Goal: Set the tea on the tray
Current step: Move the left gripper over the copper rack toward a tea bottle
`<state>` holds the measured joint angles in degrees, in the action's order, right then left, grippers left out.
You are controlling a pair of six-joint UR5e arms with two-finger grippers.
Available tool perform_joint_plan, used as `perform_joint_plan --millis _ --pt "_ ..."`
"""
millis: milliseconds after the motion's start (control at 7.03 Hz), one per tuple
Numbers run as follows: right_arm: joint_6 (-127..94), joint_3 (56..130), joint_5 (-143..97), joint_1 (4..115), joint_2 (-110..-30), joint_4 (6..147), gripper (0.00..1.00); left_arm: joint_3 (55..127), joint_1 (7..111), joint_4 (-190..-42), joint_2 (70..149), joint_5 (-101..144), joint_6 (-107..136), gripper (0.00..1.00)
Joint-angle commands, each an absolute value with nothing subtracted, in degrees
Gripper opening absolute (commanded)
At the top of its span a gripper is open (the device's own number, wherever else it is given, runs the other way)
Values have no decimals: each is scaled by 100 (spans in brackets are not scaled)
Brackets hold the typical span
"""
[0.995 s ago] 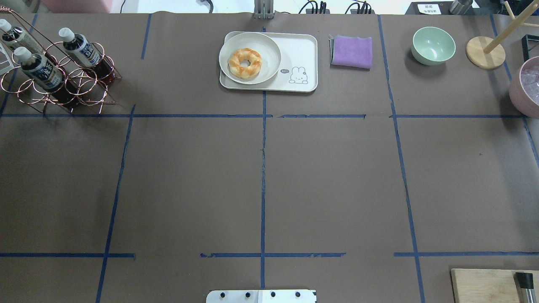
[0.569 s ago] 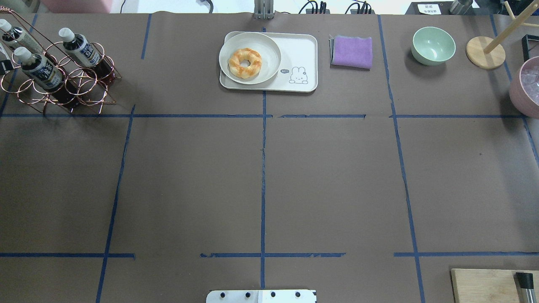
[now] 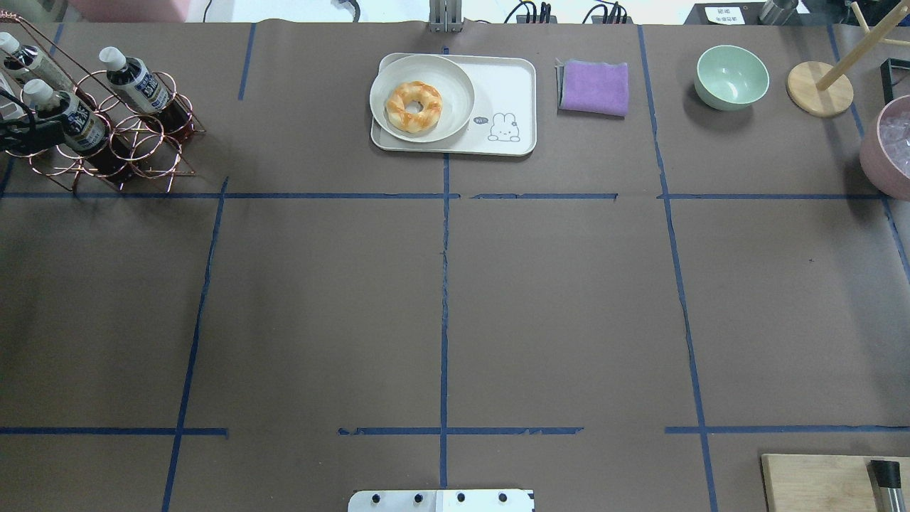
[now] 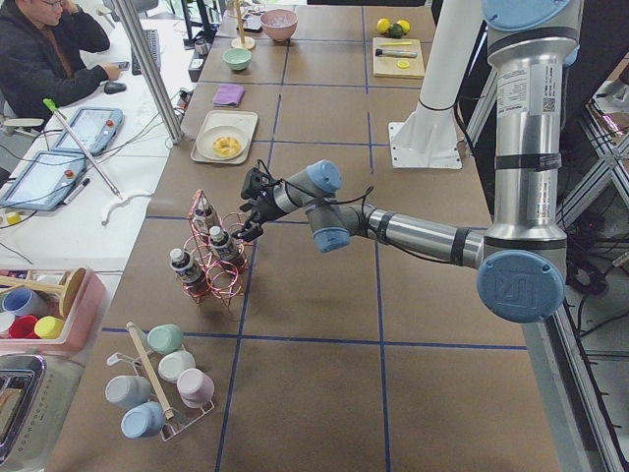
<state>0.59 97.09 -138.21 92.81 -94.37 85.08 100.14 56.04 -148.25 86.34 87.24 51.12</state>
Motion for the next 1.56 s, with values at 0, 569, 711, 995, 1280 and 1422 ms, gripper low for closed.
perform_joint_plan --millis 0,569,711,995,1280,1422 --pt "53 9721 -13825 9281 -9422 8508 100 9696 5590 -14977 8840 8710 4749 100" --pt "53 9712 -13825 9281 -9422 8508 100 9563 5747 -14968 8974 8710 4588 98" --pt "53 9712 -13825 9281 -9422 8508 100 9536 5852 -14959 8982 8710 4597 97" --pt "53 9712 -13834 9281 -9422 8508 100 9379 5854 -14959 9104 8701 4614 87" --pt "53 9712 -13825 9281 -9422 8508 100 9185 5854 -14959 9307 8701 4649 73" --pt "53 9712 -13825 9281 -9422 8508 100 9185 5854 -14959 9308 8701 4641 69"
